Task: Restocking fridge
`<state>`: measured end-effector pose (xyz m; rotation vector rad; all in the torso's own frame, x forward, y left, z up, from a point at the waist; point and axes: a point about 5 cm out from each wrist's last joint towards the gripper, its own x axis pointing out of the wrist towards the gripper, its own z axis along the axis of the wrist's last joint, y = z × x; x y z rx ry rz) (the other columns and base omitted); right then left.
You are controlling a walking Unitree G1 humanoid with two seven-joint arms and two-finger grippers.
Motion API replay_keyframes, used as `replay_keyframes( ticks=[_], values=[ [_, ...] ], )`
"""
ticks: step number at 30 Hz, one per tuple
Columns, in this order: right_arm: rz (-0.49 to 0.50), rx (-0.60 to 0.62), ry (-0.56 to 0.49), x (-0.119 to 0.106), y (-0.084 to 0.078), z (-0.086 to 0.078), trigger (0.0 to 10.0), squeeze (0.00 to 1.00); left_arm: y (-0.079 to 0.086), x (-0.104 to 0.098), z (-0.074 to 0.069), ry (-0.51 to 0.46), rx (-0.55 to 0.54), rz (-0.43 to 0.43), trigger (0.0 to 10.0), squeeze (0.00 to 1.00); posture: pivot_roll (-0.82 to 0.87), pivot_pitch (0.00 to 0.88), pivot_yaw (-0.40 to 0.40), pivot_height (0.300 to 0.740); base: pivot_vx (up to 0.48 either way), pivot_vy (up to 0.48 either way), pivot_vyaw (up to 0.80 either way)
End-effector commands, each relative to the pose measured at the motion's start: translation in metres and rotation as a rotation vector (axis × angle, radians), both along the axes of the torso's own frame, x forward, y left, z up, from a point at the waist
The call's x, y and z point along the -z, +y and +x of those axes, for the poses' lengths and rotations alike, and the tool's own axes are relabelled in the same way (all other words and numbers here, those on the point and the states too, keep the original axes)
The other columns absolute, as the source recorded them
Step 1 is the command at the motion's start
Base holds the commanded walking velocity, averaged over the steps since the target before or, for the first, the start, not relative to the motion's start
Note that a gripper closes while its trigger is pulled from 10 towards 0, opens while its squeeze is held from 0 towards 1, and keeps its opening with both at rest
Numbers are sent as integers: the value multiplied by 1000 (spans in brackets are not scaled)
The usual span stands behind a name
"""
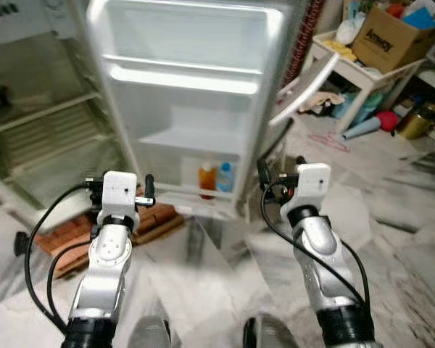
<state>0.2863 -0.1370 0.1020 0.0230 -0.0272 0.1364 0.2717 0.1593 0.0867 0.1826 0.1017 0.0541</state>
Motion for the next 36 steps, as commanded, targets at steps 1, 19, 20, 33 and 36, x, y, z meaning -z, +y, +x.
replay_keyframes(
  ticks=[1, 19, 20, 33, 36],
  values=[
    [-5, 4, -31, -5, -6, 0, 10000, 0, -3, 1, 0, 6, 8, 12, 10000, 0, 52, 104, -23, 740, 0, -386, 731],
    [-12, -42, -60, -9, -3, 1, 10000, 0, 4, 2, 0, 16, -45, -14, 10000, 0, 51, 103, -25, 740, 33, -268, 679],
    [-12, -42, -60, -9, -3, 1, 10000, 0, 4, 2, 0, 16, -45, -14, 10000, 0, 51, 103, -25, 740, 300, 0, 619],
    [-24, -32, -65, -9, -5, 2, 10000, 0, 5, 1, 2, 12, -50, -19, 10000, 0, 49, 98, -21, 740, 459, 0, 0],
    [-28, -27, -67, -9, -5, 3, 10000, 0, 5, 1, 2, 10, -47, -23, 10000, 0, 50, 96, -23, 740, 415, 0, 0]
  ],
)
